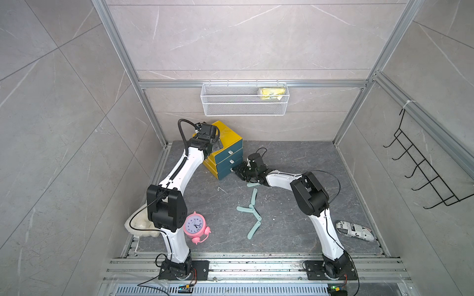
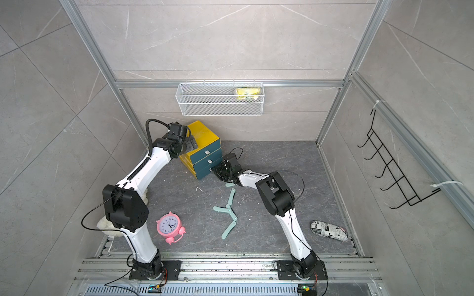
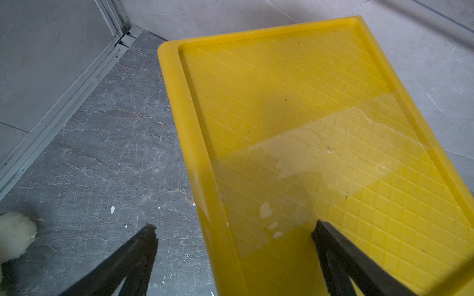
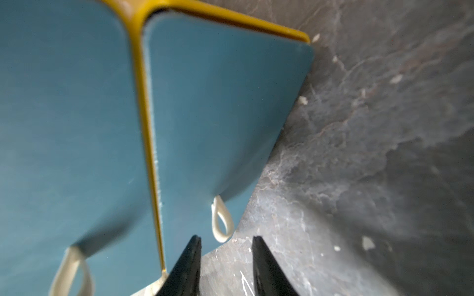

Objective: Place the fruit knives into the drawer by color
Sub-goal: Close the drawer in the storage box, then open the drawer in the storage box.

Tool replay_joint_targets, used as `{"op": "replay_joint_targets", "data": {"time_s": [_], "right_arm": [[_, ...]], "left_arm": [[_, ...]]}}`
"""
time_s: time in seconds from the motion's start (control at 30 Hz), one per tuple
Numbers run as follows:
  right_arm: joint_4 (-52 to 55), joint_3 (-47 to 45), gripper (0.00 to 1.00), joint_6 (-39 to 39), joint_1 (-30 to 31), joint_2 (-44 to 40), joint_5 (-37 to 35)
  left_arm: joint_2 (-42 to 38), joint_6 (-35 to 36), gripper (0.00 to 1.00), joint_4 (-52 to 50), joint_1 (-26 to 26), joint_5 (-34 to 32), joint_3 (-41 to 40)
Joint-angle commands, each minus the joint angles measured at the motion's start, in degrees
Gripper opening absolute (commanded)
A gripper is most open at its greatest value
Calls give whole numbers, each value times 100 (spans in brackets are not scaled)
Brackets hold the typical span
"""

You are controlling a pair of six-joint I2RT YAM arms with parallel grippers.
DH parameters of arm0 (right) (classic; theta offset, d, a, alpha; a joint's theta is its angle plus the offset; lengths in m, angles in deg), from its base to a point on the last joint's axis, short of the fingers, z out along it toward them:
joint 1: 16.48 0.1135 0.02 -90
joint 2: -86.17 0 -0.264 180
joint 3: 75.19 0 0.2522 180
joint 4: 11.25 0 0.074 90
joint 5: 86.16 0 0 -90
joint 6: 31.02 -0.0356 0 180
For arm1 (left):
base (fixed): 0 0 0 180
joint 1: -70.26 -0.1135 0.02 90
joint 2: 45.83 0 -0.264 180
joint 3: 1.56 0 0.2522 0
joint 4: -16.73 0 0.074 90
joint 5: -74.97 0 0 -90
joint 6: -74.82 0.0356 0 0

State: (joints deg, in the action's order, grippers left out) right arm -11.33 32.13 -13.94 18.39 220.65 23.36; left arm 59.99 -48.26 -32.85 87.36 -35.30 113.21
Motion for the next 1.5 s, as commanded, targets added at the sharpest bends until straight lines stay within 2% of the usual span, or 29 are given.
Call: {"op": "replay_joint_targets", "data": {"time_s": [0.0, 0.27, 0.37, 0.5, 0.53, 1.1, 1.47], "right_arm": [[38, 303, 35, -67, 22, 241, -7], [216, 761, 30, -52, 60, 552, -24], [268, 835, 21, -47, 58, 607, -28], [217, 587, 2, 7, 72, 457, -68], [179, 500, 0, 26, 81, 398, -72], [-770, -2343, 0, 257, 98, -1370, 94], [-720, -2885, 0, 415, 62, -1886, 119]], "left_arm": [[124, 100, 98, -550, 14, 164, -125], [123, 149, 98, -558, 13, 155, -142], [130, 151, 98, -558, 9, 146, -143], [142, 162, 98, -545, 6, 146, -143], [151, 155, 98, -546, 6, 146, -148], [211, 155, 98, -497, -14, 209, -141], [279, 135, 98, -470, -9, 261, -127]]}}
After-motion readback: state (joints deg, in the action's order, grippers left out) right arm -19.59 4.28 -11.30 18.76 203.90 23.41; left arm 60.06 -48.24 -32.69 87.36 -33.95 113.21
